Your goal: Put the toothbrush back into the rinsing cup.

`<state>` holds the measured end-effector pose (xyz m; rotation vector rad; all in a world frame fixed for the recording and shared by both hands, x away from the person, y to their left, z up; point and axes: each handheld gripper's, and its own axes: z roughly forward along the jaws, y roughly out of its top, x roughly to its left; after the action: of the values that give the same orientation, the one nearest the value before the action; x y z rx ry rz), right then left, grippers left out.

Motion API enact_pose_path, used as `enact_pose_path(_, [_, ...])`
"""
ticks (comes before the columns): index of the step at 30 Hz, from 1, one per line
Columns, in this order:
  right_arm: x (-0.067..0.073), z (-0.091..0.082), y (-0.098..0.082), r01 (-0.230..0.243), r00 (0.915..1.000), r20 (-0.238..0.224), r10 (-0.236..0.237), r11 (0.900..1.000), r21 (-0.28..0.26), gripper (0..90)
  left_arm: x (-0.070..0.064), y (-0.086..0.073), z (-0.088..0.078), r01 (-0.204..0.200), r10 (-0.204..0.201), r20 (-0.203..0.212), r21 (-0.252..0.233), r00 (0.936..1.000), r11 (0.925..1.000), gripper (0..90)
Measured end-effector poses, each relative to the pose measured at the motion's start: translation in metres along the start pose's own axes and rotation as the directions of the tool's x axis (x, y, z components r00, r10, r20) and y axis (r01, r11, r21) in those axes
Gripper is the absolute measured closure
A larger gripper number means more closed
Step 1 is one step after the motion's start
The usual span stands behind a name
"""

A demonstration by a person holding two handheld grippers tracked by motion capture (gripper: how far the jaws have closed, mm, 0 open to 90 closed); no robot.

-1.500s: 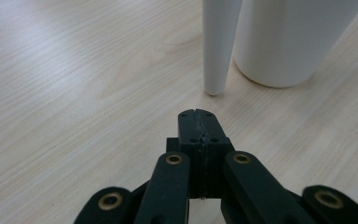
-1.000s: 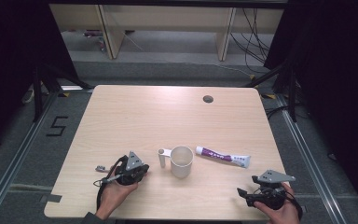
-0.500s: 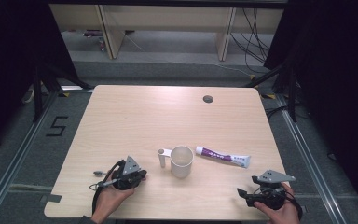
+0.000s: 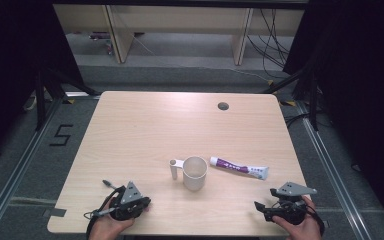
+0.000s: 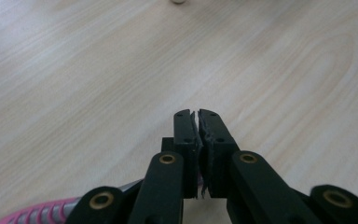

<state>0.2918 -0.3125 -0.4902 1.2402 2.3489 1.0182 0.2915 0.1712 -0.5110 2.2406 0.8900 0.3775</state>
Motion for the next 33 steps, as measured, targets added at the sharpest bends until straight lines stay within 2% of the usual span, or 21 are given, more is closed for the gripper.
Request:
enact_pose_path(2, [0.000, -0.001, 0.000, 0.002, 0.9999, 0.013, -0.002, 1.000, -0.002, 23.3, -0.001, -0.002, -0.002, 0.009, -0.009, 0.005, -0.003, 0.9999, 1.0000, 85.5])
enact_pose_path(5, [0.000, 0.000, 0.000, -0.003, 1.0000, 0.002, 0.003, 1.000, -0.002, 23.3, -0.003, -0.008, -0.012, -0.002, 0.002, 0.007, 0.011, 1.0000, 0.9999, 85.2])
enact_pose_path(7, [0.000, 0.000, 0.000, -0.005, 1.0000, 0.007, 0.005, 1.000, 0.001, 23.2, -0.004, -0.010, -0.014, 0.000, 0.000, 0.005, 0.008, 1.0000, 1.0000, 85.2])
enact_pose_path(11, [0.002, 0.000, 0.000, -0.017, 0.9998, -0.002, 0.017, 1.000, 0.005, 23.2, -0.005, -0.016, -0.020, -0.010, 0.010, 0.000, 0.030, 0.9999, 0.9995, 84.9])
enact_pose_path(13, [0.000, 0.000, 0.000, 0.004, 1.0000, 0.007, -0.004, 1.000, 0.000, 23.3, -0.006, -0.019, -0.023, -0.009, 0.008, 0.007, 0.036, 0.9999, 0.9993, 84.5])
enact_pose_path(14, [0.000, 0.000, 0.000, 0.004, 1.0000, 0.007, -0.004, 1.000, 0.000, 23.3, -0.006, -0.019, -0.023, -0.009, 0.008, 0.007, 0.036, 0.9999, 0.9993, 84.5])
enact_pose_path(15, [0.002, -0.001, 0.000, -0.016, 0.9999, 0.004, 0.016, 1.000, 0.005, 23.3, -0.005, -0.020, -0.024, -0.020, 0.020, 0.003, 0.043, 0.9998, 0.9989, 84.5])
enact_pose_path(16, [0.000, -0.001, 0.000, 0.004, 0.9999, 0.014, -0.004, 1.000, 0.001, 23.3, -0.005, -0.021, -0.025, -0.013, 0.013, 0.000, 0.044, 0.9999, 0.9990, 84.5])
enact_pose_path(20, [0.002, 0.001, 0.000, -0.016, 0.9999, -0.004, 0.016, 1.000, 0.000, 23.3, -0.005, -0.024, -0.032, -0.018, 0.018, -0.002, 0.057, 0.9998, 0.9982, 84.0])
enact_pose_path(22, [0.000, 0.000, 0.000, 0.000, 1.0000, 0.004, 0.000, 1.000, 0.004, 23.3, -0.004, -0.024, -0.035, -0.012, 0.013, -0.016, 0.062, 0.9998, 0.9980, 83.8])
enact_pose_path(24, [0.000, 0.000, 0.000, -0.001, 1.0000, 0.004, 0.001, 1.000, 0.005, 23.3, -0.003, -0.025, -0.037, -0.010, 0.011, -0.012, 0.066, 0.9999, 0.9978, 83.6])
enact_pose_path(25, [0.001, 0.001, 0.000, -0.001, 1.0000, -0.003, 0.001, 1.000, -0.011, 23.3, -0.002, -0.024, -0.040, 0.002, 0.000, -0.029, 0.063, 0.9996, 0.9980, 81.1])
enact_pose_path(27, [0.001, 0.000, 0.000, -0.012, 0.9999, 0.005, 0.012, 1.000, 0.003, 23.2, 0.001, -0.021, -0.045, 0.016, -0.014, -0.036, 0.068, 0.9993, 0.9975, 75.0])
enact_pose_path(28, [0.000, 0.000, 0.000, 0.000, 1.0000, 0.005, 0.000, 1.000, 0.004, 23.3, 0.001, -0.021, -0.045, 0.016, -0.014, -0.036, 0.068, 0.9993, 0.9975, 70.9])
enact_pose_path(29, [0.000, 0.001, 0.000, 0.009, 0.9999, 0.012, -0.009, 1.000, -0.008, 23.2, 0.005, -0.019, -0.049, 0.070, -0.065, -0.055, 0.077, 0.9963, 0.9946, 64.0])
enact_pose_path(30, [0.000, 0.001, 0.000, 0.011, 0.9998, 0.014, -0.011, 1.000, 0.001, 23.3, 0.007, -0.018, -0.050, 0.095, -0.090, -0.072, 0.070, 0.9933, 0.9929, 59.2])
enact_pose_path(31, [0.000, 0.001, 0.000, 0.011, 0.9998, 0.013, -0.011, 1.000, 0.003, 23.3, 0.007, -0.018, -0.050, 0.095, -0.090, -0.072, 0.070, 0.9933, 0.9929, 55.8])
enact_pose_path(32, [0.000, 0.001, 0.000, 0.011, 0.9998, 0.013, -0.011, 1.000, 0.003, 23.3, 0.010, -0.018, -0.052, 0.125, -0.119, -0.086, 0.070, 0.9892, 0.9897, 55.8])
enact_pose_path(33, [0.000, 0.001, 0.000, 0.007, 0.9998, 0.016, -0.007, 1.000, 0.007, 23.3, 0.017, -0.018, -0.056, 0.189, -0.181, -0.103, 0.076, 0.9782, 0.9790, 49.3])
